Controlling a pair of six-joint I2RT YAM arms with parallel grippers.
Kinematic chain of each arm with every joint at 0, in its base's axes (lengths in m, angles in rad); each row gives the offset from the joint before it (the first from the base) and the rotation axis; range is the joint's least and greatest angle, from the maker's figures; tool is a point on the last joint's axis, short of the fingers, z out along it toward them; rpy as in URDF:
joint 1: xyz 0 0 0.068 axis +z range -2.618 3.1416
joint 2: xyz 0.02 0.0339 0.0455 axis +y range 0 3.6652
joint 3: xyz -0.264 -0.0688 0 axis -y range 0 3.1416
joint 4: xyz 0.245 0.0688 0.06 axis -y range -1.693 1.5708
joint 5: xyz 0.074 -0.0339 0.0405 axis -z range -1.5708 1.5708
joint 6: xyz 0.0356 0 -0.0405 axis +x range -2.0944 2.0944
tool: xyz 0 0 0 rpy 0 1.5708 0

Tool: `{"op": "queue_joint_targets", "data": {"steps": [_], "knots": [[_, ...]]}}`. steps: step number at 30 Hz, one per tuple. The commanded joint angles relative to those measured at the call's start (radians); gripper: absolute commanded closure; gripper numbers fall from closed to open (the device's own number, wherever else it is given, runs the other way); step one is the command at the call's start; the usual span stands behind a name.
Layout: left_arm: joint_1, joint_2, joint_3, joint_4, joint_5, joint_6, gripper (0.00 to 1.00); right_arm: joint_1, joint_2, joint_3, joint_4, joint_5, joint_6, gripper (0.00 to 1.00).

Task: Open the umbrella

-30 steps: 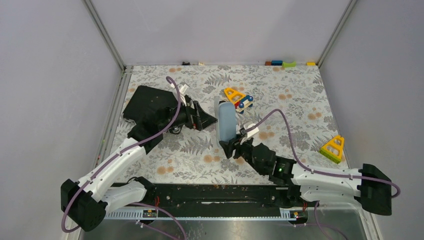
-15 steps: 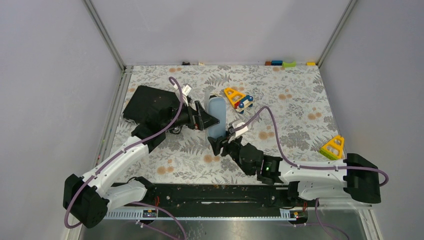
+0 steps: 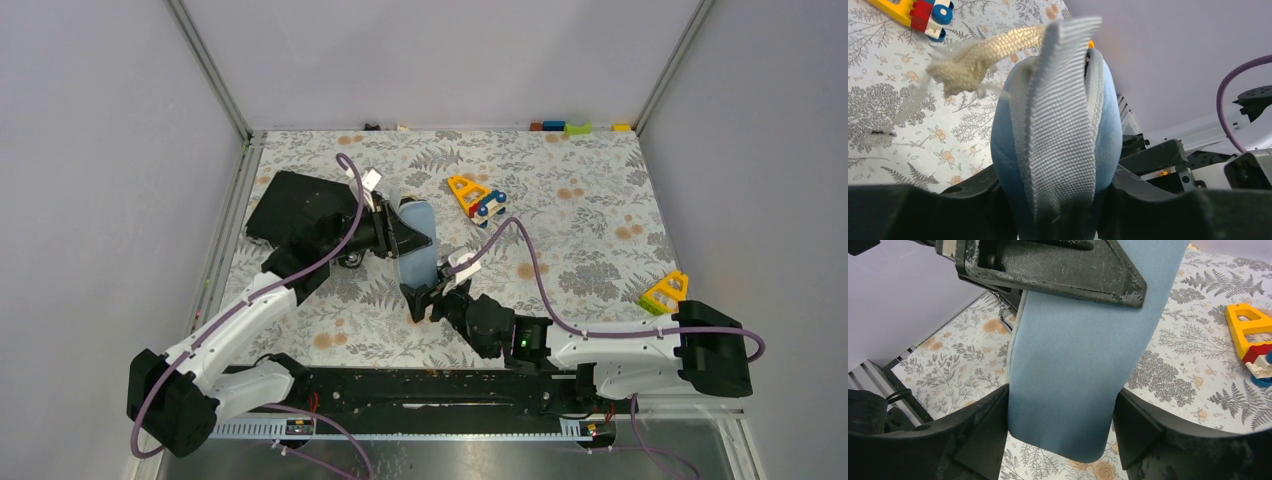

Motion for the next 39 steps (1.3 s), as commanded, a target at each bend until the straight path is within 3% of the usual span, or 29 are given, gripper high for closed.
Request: {"op": "queue_joint_targets", "data": {"steps": [1, 3, 6, 10, 15, 18, 22, 31, 39], "knots": [[0.007, -0.011, 0.026, 0.047, 0.043, 0.023, 0.71, 0.011, -0.047, 0.031, 0.088, 0.052, 0.015, 0.16], [0.007, -0.02, 0.038, 0.033, 0.049, 0.045, 0.75, 0.008, -0.102, 0.031, -0.032, 0.079, 0.054, 0.04], [0.007, -0.035, 0.094, -0.057, 0.081, 0.126, 0.76, -0.008, -0.211, 0.032, -0.251, -0.003, 0.06, 0.02], [-0.012, -0.074, 0.161, -0.177, 0.096, 0.293, 0.77, -0.079, -0.375, 0.076, -0.548, -0.224, 0.091, 0.01], [-0.142, -0.1, 0.243, -0.405, 0.154, 0.577, 0.79, -0.23, -0.553, 0.101, -0.707, -0.661, 0.144, 0.01], [-0.223, -0.087, 0.27, -0.55, 0.269, 0.729, 0.79, -0.243, -0.604, 0.124, -0.739, -0.787, 0.126, 0.0], [-0.288, -0.081, 0.263, -0.647, 0.381, 0.808, 0.78, -0.243, -0.63, 0.14, -0.74, -0.866, 0.112, 0.0], [-0.297, -0.086, 0.218, -0.627, 0.469, 0.807, 0.78, -0.243, -0.674, 0.089, -0.728, -0.905, 0.125, 0.04], [-0.297, -0.081, 0.203, -0.605, 0.455, 0.787, 0.8, -0.243, -0.714, -0.067, -0.502, -0.924, 0.155, 0.03]]}}
